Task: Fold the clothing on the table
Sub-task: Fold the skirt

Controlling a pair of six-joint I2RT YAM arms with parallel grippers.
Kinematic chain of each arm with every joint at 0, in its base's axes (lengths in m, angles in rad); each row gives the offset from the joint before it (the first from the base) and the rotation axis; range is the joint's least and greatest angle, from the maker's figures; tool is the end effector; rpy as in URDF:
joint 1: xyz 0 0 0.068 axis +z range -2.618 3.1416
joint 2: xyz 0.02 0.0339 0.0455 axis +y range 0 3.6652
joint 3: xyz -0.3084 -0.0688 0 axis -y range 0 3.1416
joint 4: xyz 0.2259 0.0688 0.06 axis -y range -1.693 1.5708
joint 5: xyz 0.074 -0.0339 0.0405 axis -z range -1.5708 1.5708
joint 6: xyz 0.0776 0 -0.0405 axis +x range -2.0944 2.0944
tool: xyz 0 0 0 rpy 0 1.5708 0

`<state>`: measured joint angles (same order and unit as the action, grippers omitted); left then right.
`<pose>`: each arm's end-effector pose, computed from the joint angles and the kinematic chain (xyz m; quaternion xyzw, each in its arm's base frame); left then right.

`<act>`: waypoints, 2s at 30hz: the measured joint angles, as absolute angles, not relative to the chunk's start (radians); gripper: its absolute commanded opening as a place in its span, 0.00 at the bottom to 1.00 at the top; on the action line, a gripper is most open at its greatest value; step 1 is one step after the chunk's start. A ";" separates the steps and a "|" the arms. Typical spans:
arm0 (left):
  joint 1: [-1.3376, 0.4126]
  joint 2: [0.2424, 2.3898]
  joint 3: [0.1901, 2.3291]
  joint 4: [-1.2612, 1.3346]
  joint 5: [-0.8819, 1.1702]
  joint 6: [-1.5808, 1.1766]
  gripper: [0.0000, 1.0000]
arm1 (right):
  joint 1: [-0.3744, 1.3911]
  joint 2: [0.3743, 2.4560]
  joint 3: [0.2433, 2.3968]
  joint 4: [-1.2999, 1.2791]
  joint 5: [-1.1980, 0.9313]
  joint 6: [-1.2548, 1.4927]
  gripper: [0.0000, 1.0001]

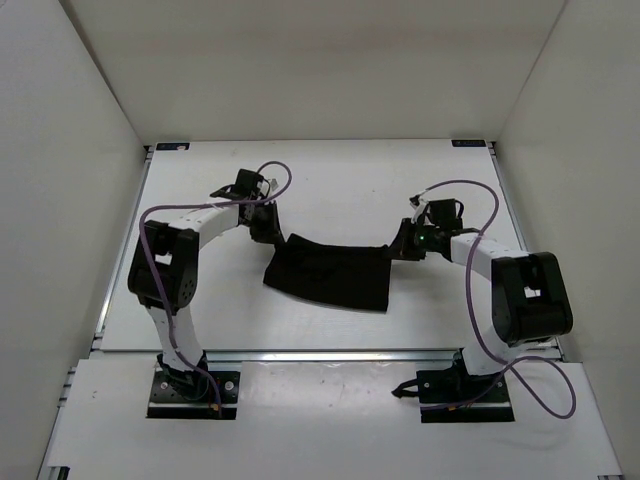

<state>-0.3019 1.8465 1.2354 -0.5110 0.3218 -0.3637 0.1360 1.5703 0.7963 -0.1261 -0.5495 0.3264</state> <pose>0.3626 -0.1386 0.1968 0.0059 0.9630 -0.2194 0.1565 0.3021 0.0822 0.1971 -0.0025 0.9133 0.3220 0.2496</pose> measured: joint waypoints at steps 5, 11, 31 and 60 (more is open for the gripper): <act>-0.275 1.944 1.370 -0.514 0.326 -0.358 0.99 | 0.103 1.599 0.853 -0.109 -0.552 0.327 0.42; -0.247 1.939 1.420 -0.494 0.324 -0.363 0.98 | 0.057 1.596 0.887 -0.119 -0.542 0.310 0.89; -0.393 1.708 1.085 -0.286 0.428 -0.421 0.01 | 0.193 1.408 0.643 -0.128 -0.482 0.413 0.39; -0.402 1.641 1.030 -0.241 0.296 -0.401 0.59 | 0.186 1.433 0.615 -0.072 -0.447 0.421 0.63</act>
